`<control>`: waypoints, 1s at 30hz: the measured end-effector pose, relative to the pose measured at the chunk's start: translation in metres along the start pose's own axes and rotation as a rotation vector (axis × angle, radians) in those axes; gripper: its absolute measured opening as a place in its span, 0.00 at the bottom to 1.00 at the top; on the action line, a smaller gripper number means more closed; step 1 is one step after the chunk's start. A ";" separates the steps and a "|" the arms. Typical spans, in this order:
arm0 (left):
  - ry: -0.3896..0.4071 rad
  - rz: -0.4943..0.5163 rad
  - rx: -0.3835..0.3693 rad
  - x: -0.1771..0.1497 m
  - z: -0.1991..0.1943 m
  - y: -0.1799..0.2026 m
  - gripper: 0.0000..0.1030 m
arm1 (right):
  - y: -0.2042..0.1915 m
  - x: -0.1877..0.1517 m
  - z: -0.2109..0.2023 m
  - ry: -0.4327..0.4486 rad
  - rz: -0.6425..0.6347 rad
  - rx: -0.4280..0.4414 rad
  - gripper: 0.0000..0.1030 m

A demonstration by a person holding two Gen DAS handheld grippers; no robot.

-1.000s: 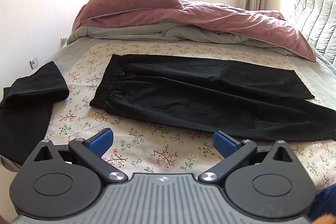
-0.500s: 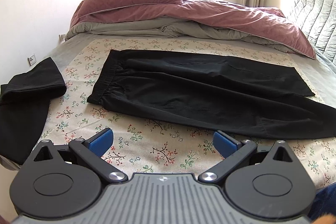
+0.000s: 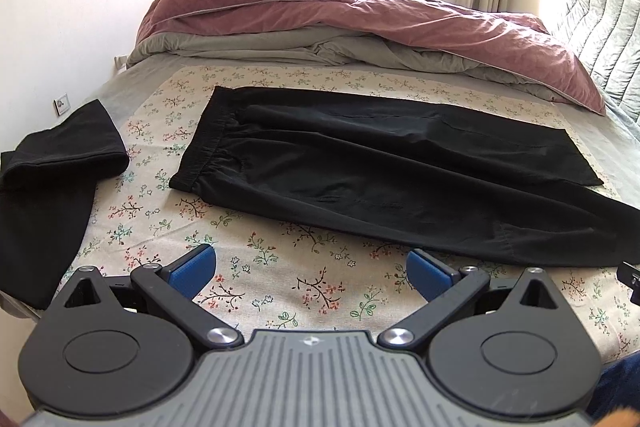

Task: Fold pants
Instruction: 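Move both tools toward the black pants lying on the floral cover, then close the left tool on the elastic waistband while the right tool grasps the leg hem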

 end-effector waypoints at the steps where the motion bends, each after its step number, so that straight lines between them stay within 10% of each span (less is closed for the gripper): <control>1: 0.002 -0.006 0.000 0.002 0.001 -0.002 1.00 | -0.001 0.000 0.000 0.007 -0.002 -0.001 1.00; 14: 0.037 0.026 0.094 0.027 0.033 -0.016 1.00 | -0.005 0.029 0.020 -0.004 -0.008 0.029 1.00; 30: -0.086 -0.319 0.125 0.090 0.172 -0.159 0.97 | -0.100 0.126 0.162 -0.114 -0.046 0.239 1.00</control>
Point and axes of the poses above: each gripper's, at about its wrist camera, not at the fingertips, and z roughly the way its jaws point, y to its right, x to its top, the point moved 1 cm from there along z, roughly the way its jaws point, and after that the axes turned 3 degrees about -x, right-handed, at the moved point
